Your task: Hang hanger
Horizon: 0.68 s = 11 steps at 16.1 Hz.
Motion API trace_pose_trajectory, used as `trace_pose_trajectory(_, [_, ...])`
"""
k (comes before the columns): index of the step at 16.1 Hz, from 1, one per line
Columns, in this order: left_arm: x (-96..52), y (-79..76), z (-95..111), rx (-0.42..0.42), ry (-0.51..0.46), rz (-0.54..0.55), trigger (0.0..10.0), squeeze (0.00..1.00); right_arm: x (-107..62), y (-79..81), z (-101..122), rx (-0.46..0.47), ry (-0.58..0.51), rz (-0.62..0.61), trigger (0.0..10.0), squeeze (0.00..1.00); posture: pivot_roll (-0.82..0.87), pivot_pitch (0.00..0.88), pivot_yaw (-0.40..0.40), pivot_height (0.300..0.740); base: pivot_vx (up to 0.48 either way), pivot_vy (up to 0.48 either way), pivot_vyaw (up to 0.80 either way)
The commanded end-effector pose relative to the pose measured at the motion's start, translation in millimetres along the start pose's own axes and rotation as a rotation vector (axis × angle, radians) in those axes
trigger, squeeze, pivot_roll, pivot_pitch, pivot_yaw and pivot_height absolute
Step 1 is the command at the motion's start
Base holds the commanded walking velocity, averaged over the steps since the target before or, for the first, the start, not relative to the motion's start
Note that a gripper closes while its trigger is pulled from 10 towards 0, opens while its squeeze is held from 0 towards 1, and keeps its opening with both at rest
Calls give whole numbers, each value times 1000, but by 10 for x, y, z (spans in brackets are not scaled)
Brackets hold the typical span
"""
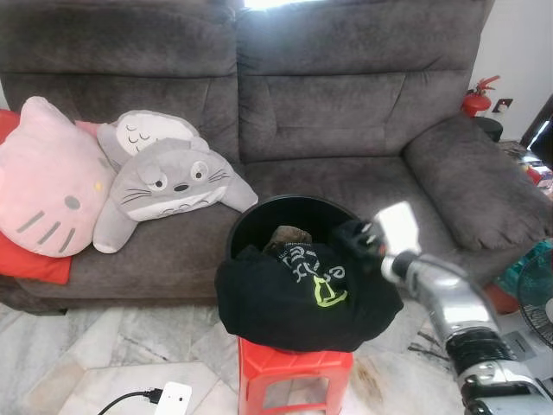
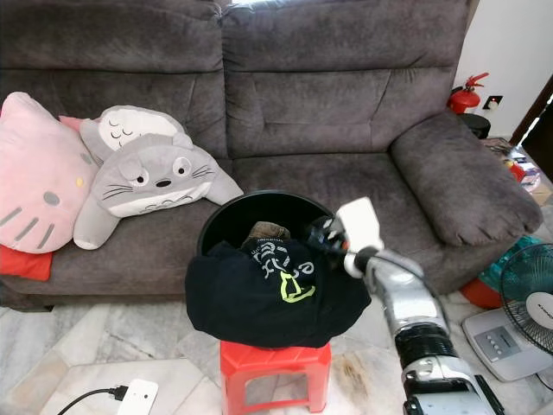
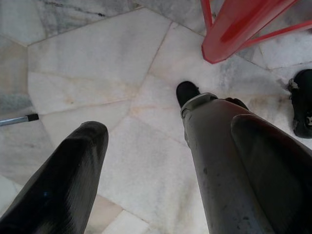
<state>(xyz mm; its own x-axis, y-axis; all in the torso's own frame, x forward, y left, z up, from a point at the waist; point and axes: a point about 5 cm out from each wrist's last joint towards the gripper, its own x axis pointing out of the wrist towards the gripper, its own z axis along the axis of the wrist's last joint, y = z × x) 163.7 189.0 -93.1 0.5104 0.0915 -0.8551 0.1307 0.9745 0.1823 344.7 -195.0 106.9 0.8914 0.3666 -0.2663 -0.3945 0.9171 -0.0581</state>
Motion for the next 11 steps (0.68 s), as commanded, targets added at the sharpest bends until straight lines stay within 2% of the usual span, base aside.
trace_pose_trajectory(1, [-5,3,-43,8,18,-2,10000,0,-106,-47,175,33,-115,-22,10000,0,-156,24,-5,740,0,0,0])
trace_pose_trajectory(3, [-5,-1,-45,12,18,-5,10000,0,-412,106,260,123,-288,40,10000,0,-166,20,-7,740,0,0,0])
trace_pose_trajectory(5, [-5,-1,-43,17,18,-5,10000,0,-611,257,134,210,-310,70,10000,0,-175,14,-8,740,0,0,0])
trace_pose_trajectory(6, [-4,0,-41,20,18,-6,10000,0,-699,328,21,257,-300,67,10000,0,-177,12,-8,740,0,0,0])
trace_pose_trajectory(8, [-4,3,-36,24,16,-5,10000,0,-887,417,-331,326,-186,-5,10000,0,-177,9,-5,740,0,0,0])
trace_pose_trajectory(9, [-3,8,-32,29,14,-2,10000,0,-976,384,-518,385,-127,-111,10000,0,-182,10,-3,740,0,0,0])
trace_pose_trajectory(11, [-2,15,-28,35,14,3,10000,0,-1076,333,-713,466,-94,-222,10000,0,-182,12,-1,740,0,0,0])
